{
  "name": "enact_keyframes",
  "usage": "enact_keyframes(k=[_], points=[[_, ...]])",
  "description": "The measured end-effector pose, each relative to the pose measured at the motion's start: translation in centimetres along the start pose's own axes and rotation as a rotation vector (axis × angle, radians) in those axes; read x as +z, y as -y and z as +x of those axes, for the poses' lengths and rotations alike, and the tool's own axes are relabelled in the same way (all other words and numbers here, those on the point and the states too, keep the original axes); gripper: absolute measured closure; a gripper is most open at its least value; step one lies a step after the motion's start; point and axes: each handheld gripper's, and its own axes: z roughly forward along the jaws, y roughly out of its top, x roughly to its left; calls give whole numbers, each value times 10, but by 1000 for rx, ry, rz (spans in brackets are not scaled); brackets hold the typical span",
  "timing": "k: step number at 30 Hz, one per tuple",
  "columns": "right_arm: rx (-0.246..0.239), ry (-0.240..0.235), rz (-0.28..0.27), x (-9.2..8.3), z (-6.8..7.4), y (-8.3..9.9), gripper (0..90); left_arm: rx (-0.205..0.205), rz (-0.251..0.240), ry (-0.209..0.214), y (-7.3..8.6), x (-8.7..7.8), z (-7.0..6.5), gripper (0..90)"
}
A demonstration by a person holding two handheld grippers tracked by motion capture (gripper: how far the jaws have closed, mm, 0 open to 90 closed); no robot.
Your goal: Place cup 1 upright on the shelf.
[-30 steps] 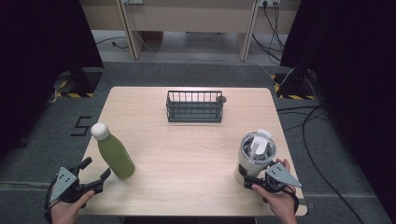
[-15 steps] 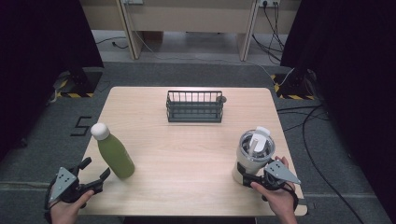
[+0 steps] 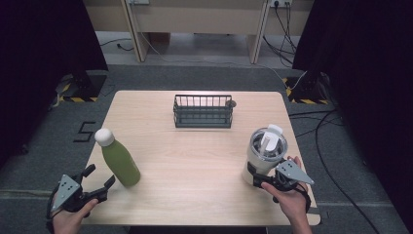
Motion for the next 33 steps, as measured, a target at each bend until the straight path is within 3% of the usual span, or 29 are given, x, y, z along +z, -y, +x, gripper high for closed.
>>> enact_keyframes(k=[10, 33], points=[[-1, 2, -30, 13, -1, -19, 103, -3, -1, 0, 0, 0, 0, 142], [3, 18, -56, 45, -6, -44, 103, -8, 3, -9, 0, -1, 1, 142]])
